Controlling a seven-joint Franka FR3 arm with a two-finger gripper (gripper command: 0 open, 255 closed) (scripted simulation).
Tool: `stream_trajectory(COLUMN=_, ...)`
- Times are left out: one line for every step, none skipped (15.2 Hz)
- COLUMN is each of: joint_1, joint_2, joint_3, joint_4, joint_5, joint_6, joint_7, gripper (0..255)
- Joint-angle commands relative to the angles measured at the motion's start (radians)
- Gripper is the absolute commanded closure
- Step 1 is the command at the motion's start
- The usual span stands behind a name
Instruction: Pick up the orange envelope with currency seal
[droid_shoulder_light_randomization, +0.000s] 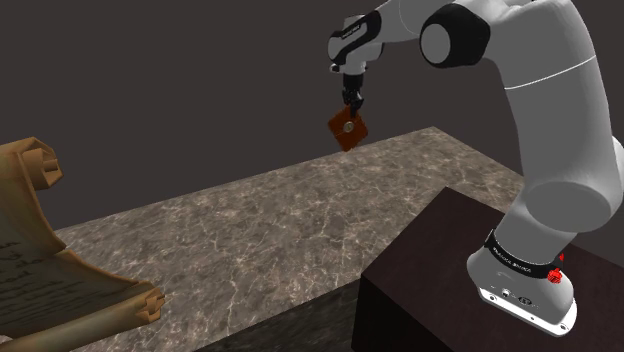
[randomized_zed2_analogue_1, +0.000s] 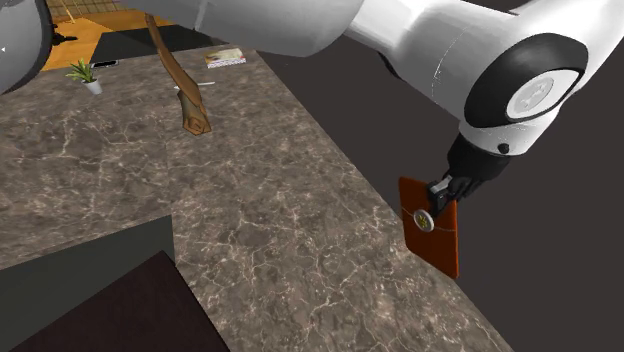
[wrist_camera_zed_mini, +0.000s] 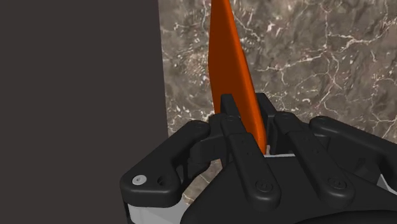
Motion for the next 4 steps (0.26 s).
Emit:
stream_trajectory(joint_1=0.002, joint_2=-0.011, joint_3=-0.003, joint_4=0.012, joint_5=-0.005, joint_6=-0.023, joint_7=0.005, gripper=255)
stream_trajectory(joint_1=0.002, joint_2=-0.016, joint_3=-0.004, joint_4=0.019, joint_5=-0.007, joint_6=-0.034, joint_7=0.006, gripper=255)
stream_trajectory(joint_1=0.002, joint_2=-0.017, joint_3=-0.004, joint_4=0.020, joint_5=-0.008, joint_6=-0.035, joint_7=0.006, gripper=255)
stream_trajectory(joint_1=0.002, joint_2=-0.017, joint_3=-0.004, joint_4=0.020, joint_5=-0.008, joint_6=-0.035, joint_7=0.006, gripper=255)
